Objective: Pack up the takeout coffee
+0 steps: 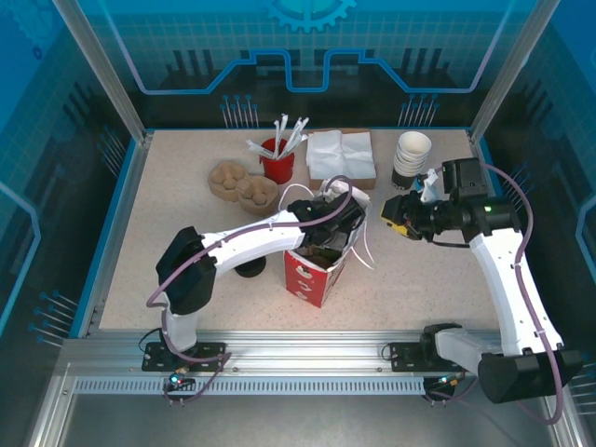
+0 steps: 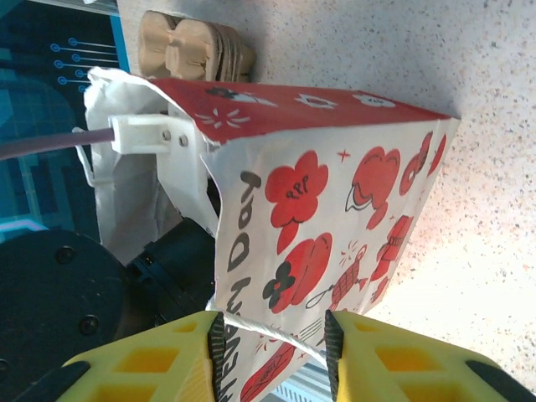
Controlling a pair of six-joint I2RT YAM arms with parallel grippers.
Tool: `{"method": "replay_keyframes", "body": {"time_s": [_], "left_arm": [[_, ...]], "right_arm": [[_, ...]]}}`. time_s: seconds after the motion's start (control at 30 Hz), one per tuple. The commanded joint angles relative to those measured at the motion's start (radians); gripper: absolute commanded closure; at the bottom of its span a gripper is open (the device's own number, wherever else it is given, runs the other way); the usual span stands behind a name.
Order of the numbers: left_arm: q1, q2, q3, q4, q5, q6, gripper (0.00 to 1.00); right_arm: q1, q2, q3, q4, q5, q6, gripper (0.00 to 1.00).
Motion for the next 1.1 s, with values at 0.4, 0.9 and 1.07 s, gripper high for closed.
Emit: {"method": "replay_keyframes", "body": {"time_s": [0.4, 0.9, 1.07], "left_arm": [[0.01, 0.157, 0.144, -0.217, 0.169, -0.022, 0.32], [0.021, 0.166, 0.357, -0.371, 0.15, -0.012, 0.1], [0.02, 0.161, 0.419, -0.405, 0.143, -0.017, 0.08]], "right_arm": [[0.045, -0.021, -0.012, 0.038, 0.0, 0.067, 0.6], [0.069, -0.007, -0.042, 0.101, 0.022, 0.088, 0.6], [0.087, -0.017, -0.071, 0.108, 0.045, 0.072, 0.61]]}}
